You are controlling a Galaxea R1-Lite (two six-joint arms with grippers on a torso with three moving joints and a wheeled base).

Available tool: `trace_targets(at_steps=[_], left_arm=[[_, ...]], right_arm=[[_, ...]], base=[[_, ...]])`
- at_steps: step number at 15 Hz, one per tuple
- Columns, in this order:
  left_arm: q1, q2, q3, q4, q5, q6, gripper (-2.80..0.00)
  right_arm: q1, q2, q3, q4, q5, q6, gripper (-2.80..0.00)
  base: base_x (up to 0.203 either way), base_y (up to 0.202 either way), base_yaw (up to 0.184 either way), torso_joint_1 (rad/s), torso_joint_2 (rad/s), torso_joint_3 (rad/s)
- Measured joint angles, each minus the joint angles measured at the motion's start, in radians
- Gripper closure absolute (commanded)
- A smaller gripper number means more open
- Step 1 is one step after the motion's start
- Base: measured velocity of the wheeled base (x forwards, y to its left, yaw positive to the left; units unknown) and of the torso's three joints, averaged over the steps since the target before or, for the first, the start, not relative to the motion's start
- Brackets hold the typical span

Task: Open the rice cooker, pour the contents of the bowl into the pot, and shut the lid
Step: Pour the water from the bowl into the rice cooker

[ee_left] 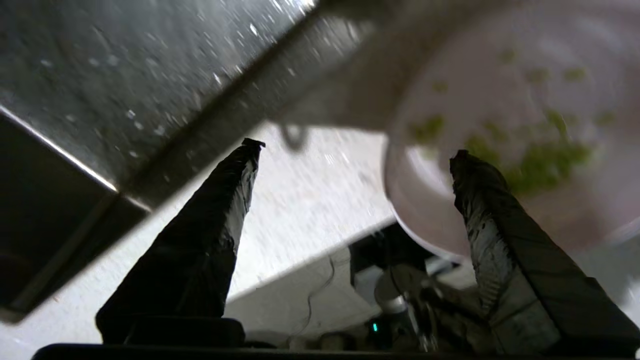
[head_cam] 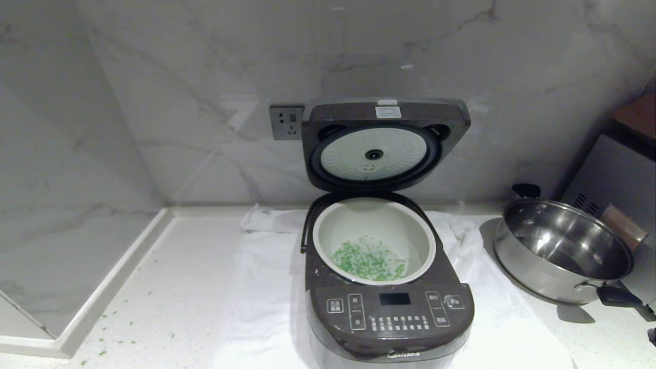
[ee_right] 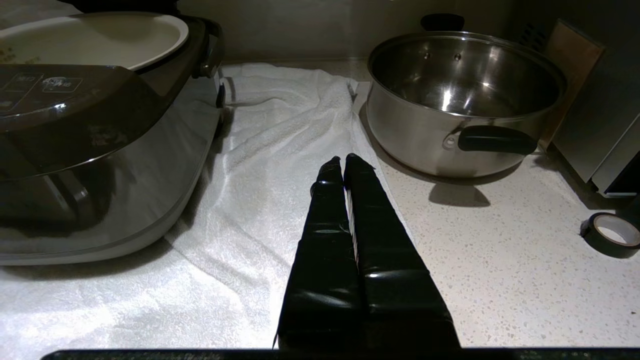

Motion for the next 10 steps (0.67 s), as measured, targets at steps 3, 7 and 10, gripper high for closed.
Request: trace_targets(at_steps=[3, 7, 10], left_arm=[[-0.006, 0.039, 0.012, -0.092, -0.009, -0.025, -2.80], [-0.017, 0.072, 0.008, -0.094, -0.011, -0.048, -2.80], [-0.020, 0.081, 0.013, -0.093, -0.012, -0.062, 0.00]], right_arm=[[0.000, 0.000, 0.000, 0.000, 0.000, 0.000, 0.00], [0.000, 0.000, 0.000, 0.000, 0.000, 0.000, 0.00], [0.000, 0.000, 0.000, 0.000, 0.000, 0.000, 0.00]], base=[[0.000, 0.000, 0.000, 0.000, 0.00, 0.000], [0.000, 0.000, 0.000, 0.000, 0.00, 0.000], [0.000, 0.000, 0.000, 0.000, 0.00, 0.000]])
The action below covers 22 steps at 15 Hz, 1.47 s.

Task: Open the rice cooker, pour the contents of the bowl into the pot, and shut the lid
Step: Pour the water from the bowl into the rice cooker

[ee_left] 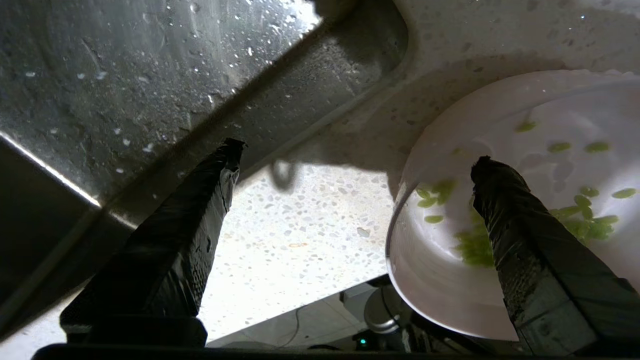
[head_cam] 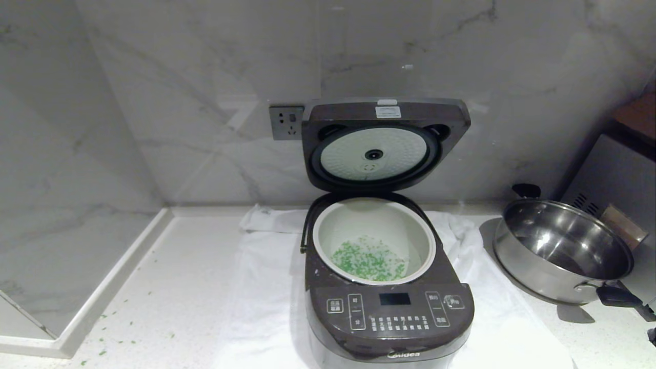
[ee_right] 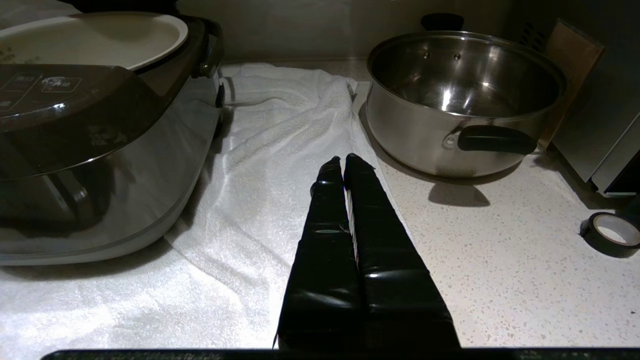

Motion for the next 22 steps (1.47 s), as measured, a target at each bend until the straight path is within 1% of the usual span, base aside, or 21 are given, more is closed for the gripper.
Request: trace_targets(at_steps=[2, 13, 16, 19, 22], left_arm=[[-0.005, 0.002, 0.008, 0.001, 0.000, -0.008, 0.00], [-0.007, 0.006, 0.036, 0.004, 0.001, -0.007, 0.00], [-0.009, -0.001, 0.049, 0.032, -0.001, -0.007, 0.00], [-0.045, -0.029, 0.111, 0.036, -0.031, -0.007, 0.00], [-0.078, -0.061, 0.142, 0.040, -0.039, -0.014, 0.00]], right_arm=[[0.000, 0.000, 0.000, 0.000, 0.000, 0.000, 0.00], [0.000, 0.000, 0.000, 0.000, 0.000, 0.000, 0.00], [0.000, 0.000, 0.000, 0.000, 0.000, 0.000, 0.00], [0.000, 0.000, 0.000, 0.000, 0.000, 0.000, 0.00], [0.000, 0.000, 0.000, 0.000, 0.000, 0.000, 0.00]], base=[[0.000, 0.000, 0.000, 0.000, 0.00, 0.000], [0.000, 0.000, 0.000, 0.000, 0.00, 0.000], [0.000, 0.000, 0.000, 0.000, 0.00, 0.000], [0.000, 0.000, 0.000, 0.000, 0.00, 0.000], [0.000, 0.000, 0.000, 0.000, 0.00, 0.000]])
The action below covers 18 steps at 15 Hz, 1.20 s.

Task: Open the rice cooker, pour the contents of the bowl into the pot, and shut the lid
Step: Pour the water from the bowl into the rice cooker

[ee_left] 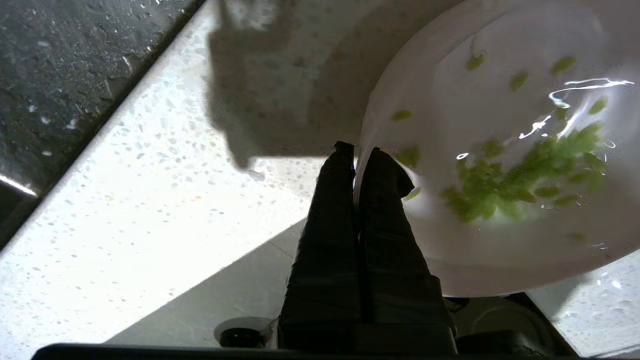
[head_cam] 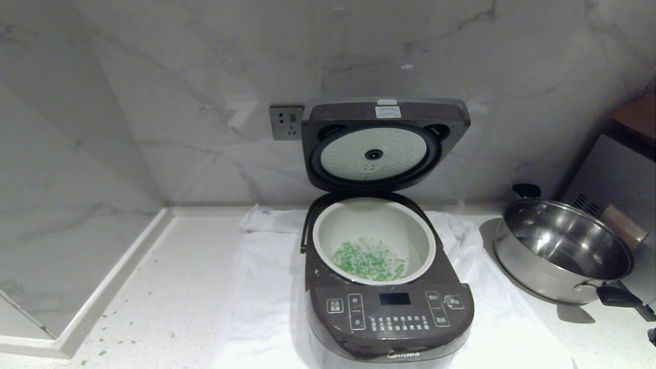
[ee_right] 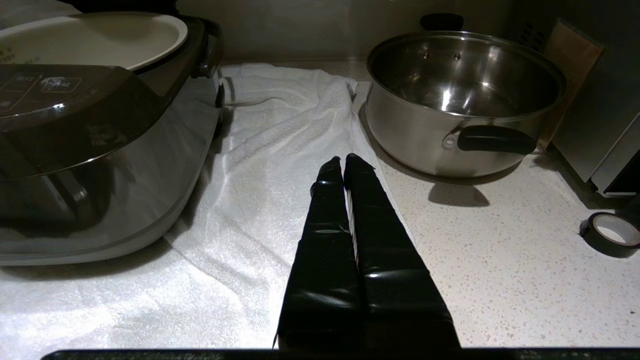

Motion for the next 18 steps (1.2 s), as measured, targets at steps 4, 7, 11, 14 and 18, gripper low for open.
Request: trace_targets(at_steps=[4, 7, 11, 14, 18], left_arm=[[-0.011, -0.057, 0.004, 0.020, -0.014, -0.007, 0.00], [-0.039, -0.094, 0.001, 0.098, -0.048, -0.009, 0.00], [-0.071, -0.122, 0.006, 0.144, -0.061, -0.022, 0.00], [-0.080, -0.142, 0.004, 0.185, -0.073, -0.022, 0.00], [-0.097, -0.175, 0.006, 0.300, -0.136, -0.021, 0.00]], right_arm=[[0.000, 0.000, 0.000, 0.000, 0.000, 0.000, 0.00], [0.000, 0.000, 0.000, 0.000, 0.000, 0.000, 0.00], [0.000, 0.000, 0.000, 0.000, 0.000, 0.000, 0.00], [0.000, 0.000, 0.000, 0.000, 0.000, 0.000, 0.00], [0.000, 0.000, 0.000, 0.000, 0.000, 0.000, 0.00]], base=[[0.000, 0.000, 0.000, 0.000, 0.00, 0.000], [0.000, 0.000, 0.000, 0.000, 0.00, 0.000], [0.000, 0.000, 0.000, 0.000, 0.00, 0.000], [0.000, 0.000, 0.000, 0.000, 0.00, 0.000], [0.000, 0.000, 0.000, 0.000, 0.00, 0.000]])
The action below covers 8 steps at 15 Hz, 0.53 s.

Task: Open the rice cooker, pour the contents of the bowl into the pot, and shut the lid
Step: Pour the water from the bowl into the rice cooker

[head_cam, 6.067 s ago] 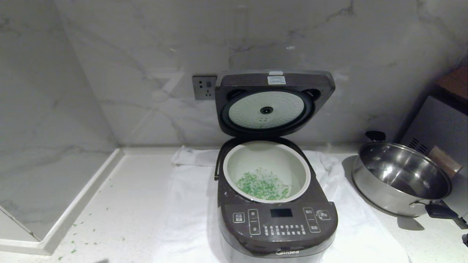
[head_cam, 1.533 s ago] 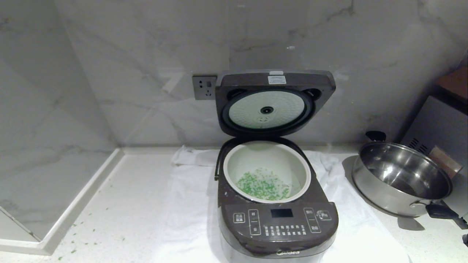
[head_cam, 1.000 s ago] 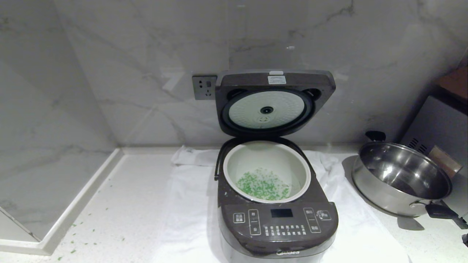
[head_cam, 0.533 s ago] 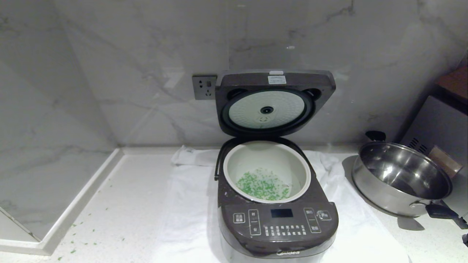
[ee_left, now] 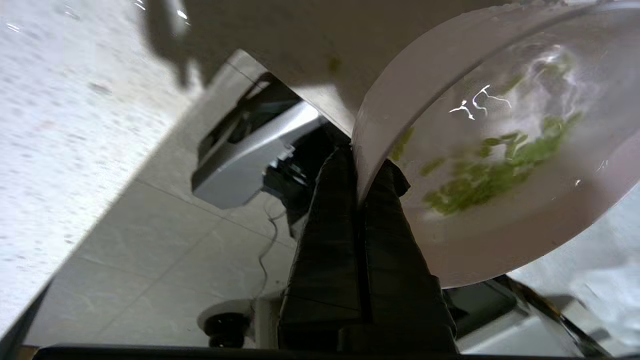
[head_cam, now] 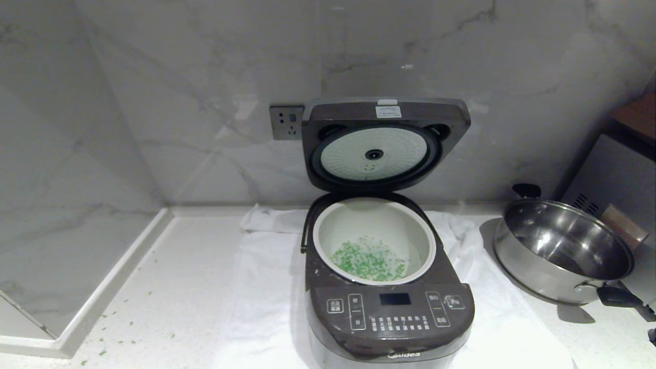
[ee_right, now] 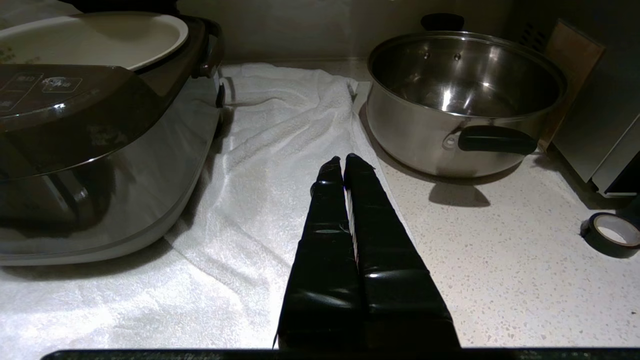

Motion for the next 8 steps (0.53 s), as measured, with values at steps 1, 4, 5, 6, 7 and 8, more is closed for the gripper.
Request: trace_targets(at_steps=[1, 4, 5, 6, 7, 8], left_arm=[[-0.005, -0.009, 0.000, 0.020, -0.010, 0.001, 0.00], [-0.022, -0.038, 0.000, 0.068, -0.015, 0.001, 0.00], [-0.035, -0.049, 0.000, 0.079, -0.017, 0.000, 0.00], [-0.049, -0.062, 0.000, 0.095, -0.027, -0.001, 0.00], [-0.066, -0.076, 0.000, 0.112, -0.040, -0.003, 0.00], [-0.088, -0.090, 0.000, 0.129, -0.048, -0.010, 0.00]], right_arm=[[0.000, 0.000, 0.000, 0.000, 0.000, 0.000, 0.00], [0.000, 0.000, 0.000, 0.000, 0.000, 0.000, 0.00], [0.000, 0.000, 0.000, 0.000, 0.000, 0.000, 0.00], [0.000, 0.000, 0.000, 0.000, 0.000, 0.000, 0.00], [0.000, 0.000, 0.000, 0.000, 0.000, 0.000, 0.00], [0.000, 0.000, 0.000, 0.000, 0.000, 0.000, 0.00]], base=[[0.000, 0.000, 0.000, 0.000, 0.00, 0.000], [0.000, 0.000, 0.000, 0.000, 0.00, 0.000], [0.000, 0.000, 0.000, 0.000, 0.00, 0.000], [0.000, 0.000, 0.000, 0.000, 0.00, 0.000], [0.000, 0.000, 0.000, 0.000, 0.00, 0.000], [0.000, 0.000, 0.000, 0.000, 0.00, 0.000]])
